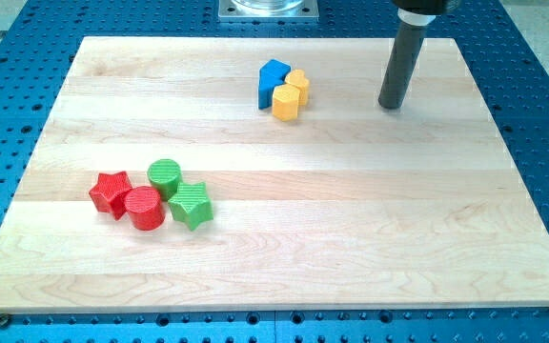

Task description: Separate the yellow blocks from the blue blocks

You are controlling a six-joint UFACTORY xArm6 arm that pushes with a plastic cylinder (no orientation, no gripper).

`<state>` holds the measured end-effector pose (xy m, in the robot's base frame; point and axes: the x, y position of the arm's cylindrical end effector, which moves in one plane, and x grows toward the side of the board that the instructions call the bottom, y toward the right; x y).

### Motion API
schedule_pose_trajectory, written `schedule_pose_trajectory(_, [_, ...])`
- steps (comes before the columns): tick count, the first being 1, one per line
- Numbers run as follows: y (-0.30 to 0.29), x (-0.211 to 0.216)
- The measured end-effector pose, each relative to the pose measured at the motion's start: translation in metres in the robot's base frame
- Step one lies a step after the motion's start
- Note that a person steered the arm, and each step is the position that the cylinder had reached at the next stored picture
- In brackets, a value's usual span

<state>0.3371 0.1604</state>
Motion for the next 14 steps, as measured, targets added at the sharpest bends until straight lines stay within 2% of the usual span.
schedule_pose_trajectory(2, [-0.028, -0.053])
schedule_pose_trajectory(3, [-0.060, -0.048])
schedule_pose_trajectory(4, [-0.095, -0.020])
schedule_pose_trajectory(6, [-0.133, -0.049])
schedule_pose_trajectory(7, [-0.148, -0.005])
schedule_pose_trajectory(8, [-0.151, -0.012])
schedule_pose_trajectory(9, [-0.167, -0.038])
schedule_pose_trajectory(10, [-0.198, -0.022])
schedule_pose_trajectory(11, [-0.175, 0.019])
schedule_pose_trajectory(12, [-0.155, 0.018])
schedule_pose_trajectory(14, [-0.167, 0.047])
